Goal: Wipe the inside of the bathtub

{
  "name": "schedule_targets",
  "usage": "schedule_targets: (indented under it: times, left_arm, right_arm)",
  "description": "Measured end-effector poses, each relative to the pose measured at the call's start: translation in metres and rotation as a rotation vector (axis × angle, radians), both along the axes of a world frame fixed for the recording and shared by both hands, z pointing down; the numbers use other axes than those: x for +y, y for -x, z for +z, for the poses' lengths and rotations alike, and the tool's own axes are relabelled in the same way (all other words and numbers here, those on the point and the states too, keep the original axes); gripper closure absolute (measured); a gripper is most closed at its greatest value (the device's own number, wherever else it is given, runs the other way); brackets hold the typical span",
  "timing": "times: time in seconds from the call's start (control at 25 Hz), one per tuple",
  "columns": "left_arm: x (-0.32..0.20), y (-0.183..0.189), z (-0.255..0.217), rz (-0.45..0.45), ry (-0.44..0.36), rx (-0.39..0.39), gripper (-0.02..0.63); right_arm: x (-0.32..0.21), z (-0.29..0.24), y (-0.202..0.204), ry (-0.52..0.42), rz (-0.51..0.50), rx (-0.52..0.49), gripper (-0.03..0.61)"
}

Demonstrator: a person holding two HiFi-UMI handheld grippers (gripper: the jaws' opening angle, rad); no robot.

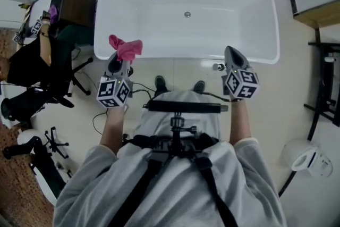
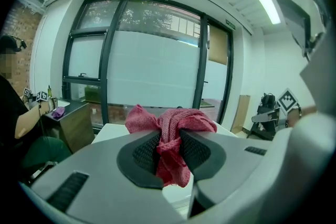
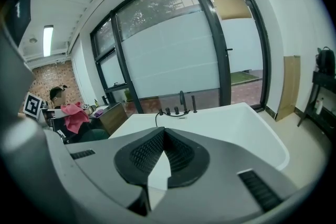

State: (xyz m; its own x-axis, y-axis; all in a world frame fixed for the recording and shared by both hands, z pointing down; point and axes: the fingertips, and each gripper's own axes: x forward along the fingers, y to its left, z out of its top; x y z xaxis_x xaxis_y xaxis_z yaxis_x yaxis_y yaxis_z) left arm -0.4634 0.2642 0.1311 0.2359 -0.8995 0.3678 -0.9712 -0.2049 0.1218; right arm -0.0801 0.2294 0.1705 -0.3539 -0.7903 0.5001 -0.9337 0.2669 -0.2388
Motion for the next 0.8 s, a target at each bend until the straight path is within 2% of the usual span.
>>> schedule_targets:
  times: [0.32,0.8]
  left_arm:
    - [-0.006,-0.012,-0.004,0.048,0.009,0.017,0.529]
    - [-0.001,-0.005,0.001,0.038,0.036,0.049,0.528]
  right_arm:
    - [0.011,-0.001,-0.014,0.006,0.032,-0.004,0.571]
    - [0.015,-0.002,-0.013,0.007,0.041,0.000,0.571]
